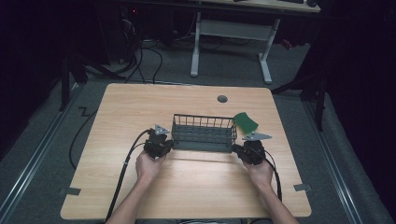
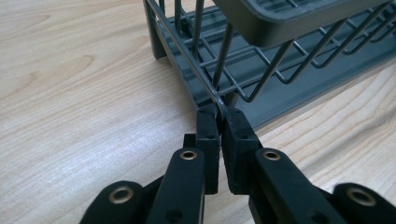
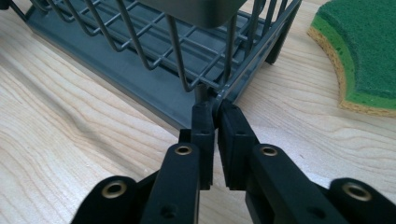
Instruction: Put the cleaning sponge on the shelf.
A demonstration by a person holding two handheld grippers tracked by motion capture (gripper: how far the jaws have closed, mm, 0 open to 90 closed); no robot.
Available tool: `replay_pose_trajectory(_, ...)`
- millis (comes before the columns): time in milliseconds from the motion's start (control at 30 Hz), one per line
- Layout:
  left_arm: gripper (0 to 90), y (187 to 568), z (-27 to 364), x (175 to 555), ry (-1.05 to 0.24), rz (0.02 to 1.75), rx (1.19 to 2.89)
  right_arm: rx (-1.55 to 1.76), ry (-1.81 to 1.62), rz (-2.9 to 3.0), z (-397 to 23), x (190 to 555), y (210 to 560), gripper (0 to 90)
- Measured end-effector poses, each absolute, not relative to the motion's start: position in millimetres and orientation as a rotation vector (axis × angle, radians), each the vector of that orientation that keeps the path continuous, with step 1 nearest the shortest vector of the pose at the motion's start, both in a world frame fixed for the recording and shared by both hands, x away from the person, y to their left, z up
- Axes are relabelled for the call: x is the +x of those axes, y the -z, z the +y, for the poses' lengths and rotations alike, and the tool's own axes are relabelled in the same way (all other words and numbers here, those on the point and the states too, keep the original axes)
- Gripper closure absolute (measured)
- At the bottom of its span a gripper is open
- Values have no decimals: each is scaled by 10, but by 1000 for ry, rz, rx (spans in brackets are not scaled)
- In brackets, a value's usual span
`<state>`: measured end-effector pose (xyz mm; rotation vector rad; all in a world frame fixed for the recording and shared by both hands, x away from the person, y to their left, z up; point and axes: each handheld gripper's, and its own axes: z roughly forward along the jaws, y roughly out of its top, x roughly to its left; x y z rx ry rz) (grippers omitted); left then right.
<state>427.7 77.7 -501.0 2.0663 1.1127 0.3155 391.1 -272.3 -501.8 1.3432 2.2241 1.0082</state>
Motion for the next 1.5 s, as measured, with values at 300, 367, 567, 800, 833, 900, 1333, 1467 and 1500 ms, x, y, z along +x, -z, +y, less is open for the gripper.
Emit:
replay_pose_trajectory(300, 461, 5023, 982, 4178, -320, 1143, 2014, 1357, -1037, 2173, -2818, 3819, 4973, 515)
replay_pose_trajectory(367, 430, 5030, 1075, 4123, -348, 1155, 1994, 1371, -1054, 2158, -2872, 3790, 4973, 474)
replay_pose_trajectory(567, 402, 5095, 1251, 4050, -413, 1198, 1989, 1342, -1034, 2095, -3030, 3718, 4995, 433)
replay_pose_trajectory(800, 390, 5195, 1403, 3965, -503, 1260, 1990, 1372, -1032, 2023, -3240, 3738, 4962, 374)
replay_pose_trajectory(833, 390, 5209, 1416, 3956, -520, 1265, 1995, 1372, -1032, 2023, -3240, 3738, 4962, 374)
replay_pose_trajectory(900, 385, 5239, 1444, 3947, -529, 1287, 1990, 1391, -1025, 2015, -3293, 3769, 4954, 345)
replay_pose_trajectory(1333, 328, 5359, 1502, 3929, -571, 1301, 1983, 1421, -1034, 1945, -3501, 4103, 4747, 300)
replay_pose_trajectory(1467, 325, 5358, 1502, 3929, -572, 1304, 1983, 1424, -1034, 1962, -3501, 4222, 4716, 282)
replay_pose_trajectory(1500, 325, 5358, 1502, 3929, -572, 1304, 1983, 1427, -1026, 1971, -3498, 4270, 4704, 275)
